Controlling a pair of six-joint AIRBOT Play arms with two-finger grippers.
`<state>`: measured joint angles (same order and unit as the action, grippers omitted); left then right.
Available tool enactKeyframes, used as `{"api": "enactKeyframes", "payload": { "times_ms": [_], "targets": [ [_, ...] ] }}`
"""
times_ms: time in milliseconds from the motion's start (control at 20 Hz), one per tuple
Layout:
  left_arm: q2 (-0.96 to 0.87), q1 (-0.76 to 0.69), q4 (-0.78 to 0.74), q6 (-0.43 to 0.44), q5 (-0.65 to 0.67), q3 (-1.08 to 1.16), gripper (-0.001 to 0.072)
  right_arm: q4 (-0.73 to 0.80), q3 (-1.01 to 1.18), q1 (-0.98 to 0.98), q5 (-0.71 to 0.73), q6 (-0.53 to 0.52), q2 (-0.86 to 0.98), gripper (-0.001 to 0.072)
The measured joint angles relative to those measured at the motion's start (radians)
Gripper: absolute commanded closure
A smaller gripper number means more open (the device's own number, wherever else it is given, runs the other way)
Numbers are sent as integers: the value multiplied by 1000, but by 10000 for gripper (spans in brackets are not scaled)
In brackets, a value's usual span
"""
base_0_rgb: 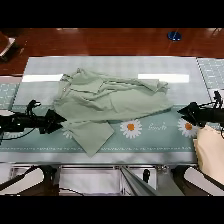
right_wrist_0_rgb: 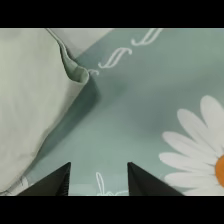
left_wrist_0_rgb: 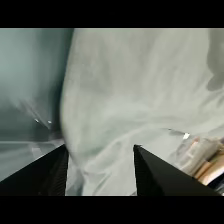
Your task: Fold the shirts.
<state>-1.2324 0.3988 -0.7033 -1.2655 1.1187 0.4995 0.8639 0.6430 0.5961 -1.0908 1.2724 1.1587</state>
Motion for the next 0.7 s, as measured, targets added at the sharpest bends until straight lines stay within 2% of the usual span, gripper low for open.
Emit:
{"api": "enactKeyframes", "payload": {
  "times_ms": [50, 100, 150, 450, 700],
  "targets": [
    [-3, -20, 31, 9, -22, -17, 263, -3, -7, 0, 2, 0, -4, 300],
    [-4, -40, 56, 15, -48, -28, 425, -5, -12, 0, 4, 1, -6, 300],
    [-7, -63, 70, 22, -85, -36, 692, -6, -15, 0, 5, 1, -8, 300],
    [-12, -152, 156, 63, -200, -43, 682, -53, -14, 0, 79, 23, 8, 300],
    [-13, -166, 172, 73, -212, -41, 682, -123, 55, -21, 101, 14, 165, 300]
  ]
}}
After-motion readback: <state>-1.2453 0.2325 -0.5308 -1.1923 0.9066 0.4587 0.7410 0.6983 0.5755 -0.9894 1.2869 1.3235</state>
